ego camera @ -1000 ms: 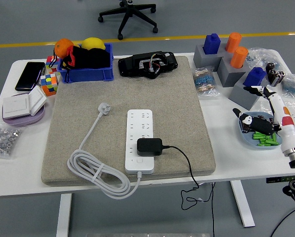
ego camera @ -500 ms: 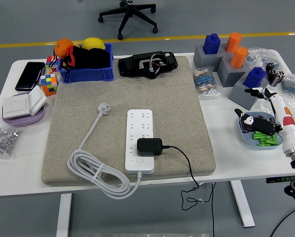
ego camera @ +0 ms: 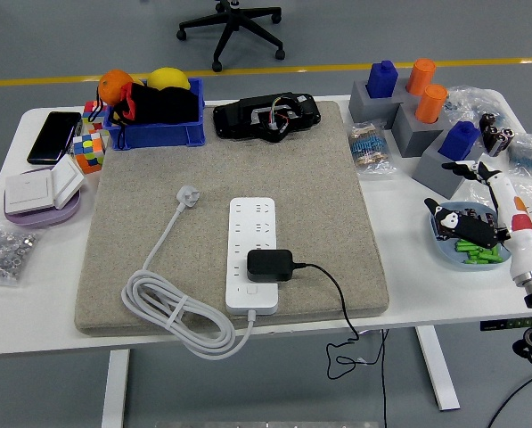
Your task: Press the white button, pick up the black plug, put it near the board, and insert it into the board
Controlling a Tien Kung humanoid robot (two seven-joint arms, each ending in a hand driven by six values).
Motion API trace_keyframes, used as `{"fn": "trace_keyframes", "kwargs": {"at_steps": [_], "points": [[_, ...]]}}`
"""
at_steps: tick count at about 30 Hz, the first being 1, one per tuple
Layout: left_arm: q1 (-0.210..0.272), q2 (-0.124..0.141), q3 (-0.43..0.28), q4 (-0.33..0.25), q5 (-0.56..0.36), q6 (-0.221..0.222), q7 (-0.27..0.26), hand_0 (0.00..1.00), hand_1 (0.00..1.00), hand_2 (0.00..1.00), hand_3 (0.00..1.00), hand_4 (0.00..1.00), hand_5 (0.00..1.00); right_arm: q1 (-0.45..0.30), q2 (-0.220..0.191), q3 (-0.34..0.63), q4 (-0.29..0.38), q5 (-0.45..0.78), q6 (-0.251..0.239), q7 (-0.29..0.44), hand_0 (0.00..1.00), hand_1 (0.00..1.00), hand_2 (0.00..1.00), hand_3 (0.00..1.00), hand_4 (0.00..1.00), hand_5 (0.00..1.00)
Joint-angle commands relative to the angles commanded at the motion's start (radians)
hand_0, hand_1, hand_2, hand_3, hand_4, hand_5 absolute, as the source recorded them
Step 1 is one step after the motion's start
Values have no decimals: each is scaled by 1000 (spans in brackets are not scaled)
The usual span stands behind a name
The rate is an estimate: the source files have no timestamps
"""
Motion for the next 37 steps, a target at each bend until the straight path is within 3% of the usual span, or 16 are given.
{"fn": "trace_keyframes", "kwargs": {"at_steps": [37], "points": [[15, -15, -17, 0, -8, 5, -7, 467, 496, 513, 578, 594, 259, -38, 20, 37, 31, -59, 74, -144, 758, 733, 723, 676, 849, 236]]}}
